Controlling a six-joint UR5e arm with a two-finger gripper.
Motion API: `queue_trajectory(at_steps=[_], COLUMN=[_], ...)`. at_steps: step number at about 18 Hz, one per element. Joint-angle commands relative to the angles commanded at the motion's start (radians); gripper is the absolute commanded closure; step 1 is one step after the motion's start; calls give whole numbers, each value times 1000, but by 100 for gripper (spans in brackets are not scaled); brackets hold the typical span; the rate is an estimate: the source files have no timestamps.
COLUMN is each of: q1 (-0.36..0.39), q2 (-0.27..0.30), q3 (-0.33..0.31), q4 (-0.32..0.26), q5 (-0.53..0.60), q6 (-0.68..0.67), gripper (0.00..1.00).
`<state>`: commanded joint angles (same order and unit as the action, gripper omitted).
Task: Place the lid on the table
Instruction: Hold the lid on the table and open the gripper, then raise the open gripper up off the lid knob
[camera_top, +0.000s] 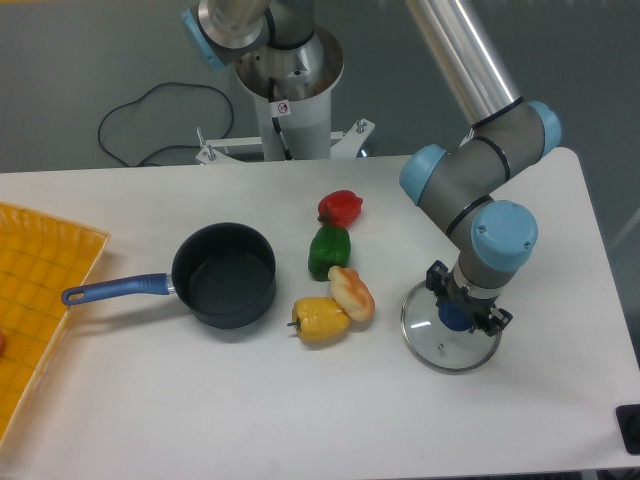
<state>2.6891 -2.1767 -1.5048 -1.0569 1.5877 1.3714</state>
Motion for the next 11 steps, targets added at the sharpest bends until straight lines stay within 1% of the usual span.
queue_trajectory(at_steps=[2, 3, 4, 6, 7, 11], q1=[0, 0, 0, 0, -2, -6], q2=[0, 0, 2, 3, 6, 35], q3=[0, 0, 0, 0, 0, -11], q4=[0, 0, 0, 2, 0, -3], q5=[0, 0, -2, 0, 0, 2], q6=[0, 0, 0, 0, -3, -9], gripper=[27, 24, 19, 4, 1, 0])
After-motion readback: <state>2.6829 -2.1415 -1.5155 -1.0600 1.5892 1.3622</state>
